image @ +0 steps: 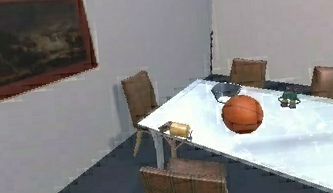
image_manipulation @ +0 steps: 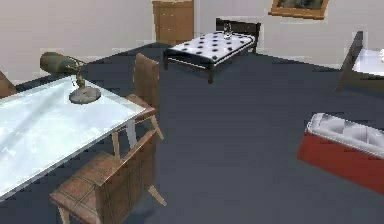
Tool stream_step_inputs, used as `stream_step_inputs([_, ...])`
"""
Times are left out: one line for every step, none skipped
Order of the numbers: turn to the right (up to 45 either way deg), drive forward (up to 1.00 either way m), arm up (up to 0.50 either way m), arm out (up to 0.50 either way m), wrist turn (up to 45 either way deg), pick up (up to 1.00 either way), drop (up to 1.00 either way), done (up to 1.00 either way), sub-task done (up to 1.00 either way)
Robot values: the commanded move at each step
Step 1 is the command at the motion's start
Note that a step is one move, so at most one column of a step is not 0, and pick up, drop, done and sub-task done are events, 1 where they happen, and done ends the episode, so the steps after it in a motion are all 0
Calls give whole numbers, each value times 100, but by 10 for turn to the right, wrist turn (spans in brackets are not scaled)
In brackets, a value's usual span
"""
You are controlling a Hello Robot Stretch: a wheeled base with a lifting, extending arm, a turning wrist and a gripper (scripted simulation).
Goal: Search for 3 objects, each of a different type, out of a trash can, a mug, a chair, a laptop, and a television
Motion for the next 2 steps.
stream_step_inputs([-450,0,0,0,0,0,0,0,0])
stream_step_inputs([-450,0,0,0,0,0,0,0,0])
